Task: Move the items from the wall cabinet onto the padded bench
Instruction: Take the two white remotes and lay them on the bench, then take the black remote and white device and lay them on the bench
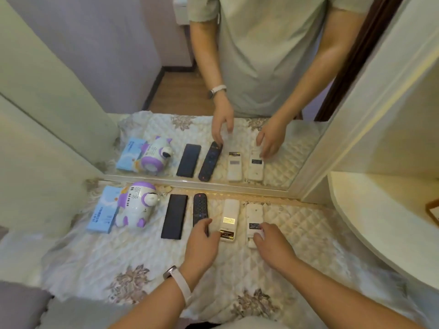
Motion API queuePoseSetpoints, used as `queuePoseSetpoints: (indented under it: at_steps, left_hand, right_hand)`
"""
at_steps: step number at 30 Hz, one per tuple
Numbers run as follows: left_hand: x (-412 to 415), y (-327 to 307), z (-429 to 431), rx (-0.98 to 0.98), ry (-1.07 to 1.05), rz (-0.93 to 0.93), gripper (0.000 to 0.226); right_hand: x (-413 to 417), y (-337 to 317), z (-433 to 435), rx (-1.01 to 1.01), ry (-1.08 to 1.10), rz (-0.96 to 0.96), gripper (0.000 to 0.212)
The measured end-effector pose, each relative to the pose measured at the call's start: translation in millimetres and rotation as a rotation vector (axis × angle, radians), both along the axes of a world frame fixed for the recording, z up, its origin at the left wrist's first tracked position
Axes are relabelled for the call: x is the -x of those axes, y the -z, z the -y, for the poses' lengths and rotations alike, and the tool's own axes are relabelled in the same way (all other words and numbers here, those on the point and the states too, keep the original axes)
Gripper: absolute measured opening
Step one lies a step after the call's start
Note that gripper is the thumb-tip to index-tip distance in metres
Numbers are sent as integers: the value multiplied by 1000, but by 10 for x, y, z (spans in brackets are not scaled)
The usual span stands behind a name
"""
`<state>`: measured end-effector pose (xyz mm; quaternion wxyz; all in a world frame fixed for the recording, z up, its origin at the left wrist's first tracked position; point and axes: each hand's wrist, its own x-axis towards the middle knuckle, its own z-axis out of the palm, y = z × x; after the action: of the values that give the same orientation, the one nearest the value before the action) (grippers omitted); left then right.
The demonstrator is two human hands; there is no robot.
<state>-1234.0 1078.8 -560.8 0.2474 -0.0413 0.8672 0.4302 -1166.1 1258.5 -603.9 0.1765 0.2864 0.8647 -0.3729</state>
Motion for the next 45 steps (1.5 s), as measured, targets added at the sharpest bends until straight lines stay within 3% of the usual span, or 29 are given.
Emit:
queuePoseSetpoints:
  at_steps: [8,14,20,30,45]
  left_hand:
    - [-653,-371,586,288,91,-361,40]
    - [-1308,-437,1255,600,56,-417,46]
    - [-1956,-608,1807,741,-46,-527,43]
    - [-3347,-720,2898,874,-318,-482,40]
    - [-6518,-700,4499,911,-915,-360,43]
  right_hand:
    - [13,-330,287,-51,-448,-153,43]
    - [-31,-507,933,-208,-920,-378,48]
    - [-294,-743,1613,-305,-1274,-631,46]
    - [-1146,-1091,3151,-249,-1550,-840,48]
    - [-3870,-1220,5719,-137,-2050,-1043,47]
